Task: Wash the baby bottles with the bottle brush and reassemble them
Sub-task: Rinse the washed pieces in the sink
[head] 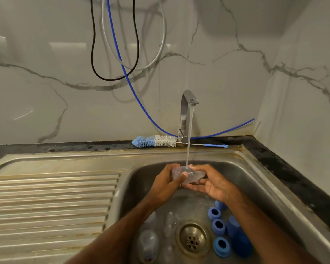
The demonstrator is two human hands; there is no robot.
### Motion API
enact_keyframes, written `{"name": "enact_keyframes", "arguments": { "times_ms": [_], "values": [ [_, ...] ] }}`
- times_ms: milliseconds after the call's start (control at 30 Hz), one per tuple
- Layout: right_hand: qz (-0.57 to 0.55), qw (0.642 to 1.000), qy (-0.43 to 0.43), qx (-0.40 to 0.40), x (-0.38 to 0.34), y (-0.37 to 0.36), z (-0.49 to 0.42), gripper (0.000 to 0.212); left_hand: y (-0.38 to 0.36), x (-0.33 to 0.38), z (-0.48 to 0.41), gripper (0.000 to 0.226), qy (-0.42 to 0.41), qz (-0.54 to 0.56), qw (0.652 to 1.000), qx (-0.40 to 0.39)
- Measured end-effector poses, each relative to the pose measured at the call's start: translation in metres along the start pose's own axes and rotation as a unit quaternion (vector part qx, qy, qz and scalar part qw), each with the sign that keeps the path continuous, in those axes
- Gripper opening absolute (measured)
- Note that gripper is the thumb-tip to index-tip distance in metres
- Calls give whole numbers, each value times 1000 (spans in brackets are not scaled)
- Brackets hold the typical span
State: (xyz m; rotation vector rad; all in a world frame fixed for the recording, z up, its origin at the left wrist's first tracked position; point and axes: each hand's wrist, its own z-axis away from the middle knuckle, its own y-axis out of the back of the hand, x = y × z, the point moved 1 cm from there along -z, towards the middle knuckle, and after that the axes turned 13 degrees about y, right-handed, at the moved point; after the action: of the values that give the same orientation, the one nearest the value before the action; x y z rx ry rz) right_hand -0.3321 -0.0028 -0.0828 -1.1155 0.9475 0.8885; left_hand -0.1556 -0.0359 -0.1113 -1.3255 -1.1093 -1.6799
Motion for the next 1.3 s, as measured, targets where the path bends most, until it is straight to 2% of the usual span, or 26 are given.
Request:
{"name": "enact_keyframes", "arguments": {
  "times_ms": [133,200,300,367,433,500,600,667,733,800,867,933,1000,1067,1100,1200,1300],
  "values": [
    [-8,1000,0,-20,-3,0,3,49,0,-4,-4,44,17,91,996,15],
    [59,998,-10,-37,-4,2,2,48,0,-5,-8,53,14,106,994,30],
    [169,980,-41,-101,-3,4,0,51,-5,-2,-11,46,2,61,997,52],
    [178,974,-47,-135,-2,3,1,48,-11,0,-12,32,-15,24,997,71],
    [204,966,-27,-153,-1,0,5,37,-15,3,-13,27,-47,-26,995,81],
    [271,953,3,-135,2,-3,8,24,-21,4,-13,29,-73,-61,993,71],
    [365,923,51,-109,7,-5,2,21,-25,5,-10,32,-115,-108,984,85],
    [384,916,64,-102,7,-6,-2,19,-24,6,-10,33,-140,-119,977,105],
    [348,930,51,-108,9,-8,-3,19,-24,6,-11,31,-132,-90,981,110],
    [285,949,26,-130,12,-12,-3,32,-26,7,-11,24,-115,-44,988,94],
    [272,952,16,-139,14,-15,-2,42,-28,8,-11,26,-103,-7,993,61],
    [310,940,29,-139,13,-13,-4,44,-28,6,-13,40,-45,46,998,12],
    [343,928,57,-132,9,-11,-8,37,-25,3,-19,62,31,80,996,-14],
    [332,932,67,-125,5,-11,-9,30,-23,-1,-24,86,85,99,991,-29],
    [306,943,59,-120,5,-11,-10,32,-25,-2,-24,84,108,119,987,-31],
    [163,982,3,-96,3,-11,-9,42,-34,5,-20,55,155,216,963,-41],
    [68,988,-25,-136,-5,-3,-6,45,-34,11,-18,47,153,278,946,-66]
  ]
}}
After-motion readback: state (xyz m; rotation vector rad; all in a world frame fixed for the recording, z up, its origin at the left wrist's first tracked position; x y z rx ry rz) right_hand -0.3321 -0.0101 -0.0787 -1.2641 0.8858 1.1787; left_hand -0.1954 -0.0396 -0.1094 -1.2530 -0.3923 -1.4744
